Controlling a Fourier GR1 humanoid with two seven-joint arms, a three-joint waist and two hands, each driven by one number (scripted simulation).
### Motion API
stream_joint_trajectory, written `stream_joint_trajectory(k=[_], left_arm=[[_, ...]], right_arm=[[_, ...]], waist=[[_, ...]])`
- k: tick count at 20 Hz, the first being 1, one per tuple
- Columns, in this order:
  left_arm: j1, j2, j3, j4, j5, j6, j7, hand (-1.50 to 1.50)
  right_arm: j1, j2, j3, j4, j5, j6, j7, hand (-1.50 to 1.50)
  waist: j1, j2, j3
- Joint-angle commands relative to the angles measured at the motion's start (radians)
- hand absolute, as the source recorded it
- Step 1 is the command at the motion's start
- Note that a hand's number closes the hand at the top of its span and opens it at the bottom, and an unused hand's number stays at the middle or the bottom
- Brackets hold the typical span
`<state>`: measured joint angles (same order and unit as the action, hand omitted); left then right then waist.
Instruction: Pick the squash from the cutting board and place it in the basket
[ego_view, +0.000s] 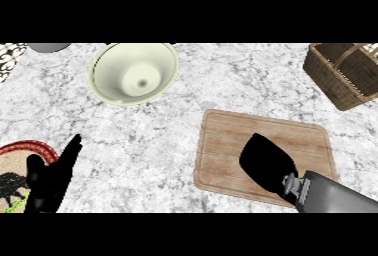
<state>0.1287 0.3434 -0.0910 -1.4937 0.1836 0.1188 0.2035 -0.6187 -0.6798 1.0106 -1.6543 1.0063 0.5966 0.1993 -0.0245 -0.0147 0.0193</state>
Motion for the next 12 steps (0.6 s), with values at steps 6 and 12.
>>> stream_joint_trajectory(k=[6,12], left_arm=[[0.107,-0.012,0.028,0.029,0.039,0.005,0.046,0.00],[0.144,-0.011,0.033,-0.006,0.034,0.009,0.030,0.00]], right_arm=[[0.259,0.022,-0.460,-0.239,-0.354,-0.229,0.109,1.50],[0.337,0.268,-0.734,-0.372,-0.711,-0.388,0.157,1.50]], waist=[[-0.087,0.000,-0.018],[-0.099,0.001,-0.017]])
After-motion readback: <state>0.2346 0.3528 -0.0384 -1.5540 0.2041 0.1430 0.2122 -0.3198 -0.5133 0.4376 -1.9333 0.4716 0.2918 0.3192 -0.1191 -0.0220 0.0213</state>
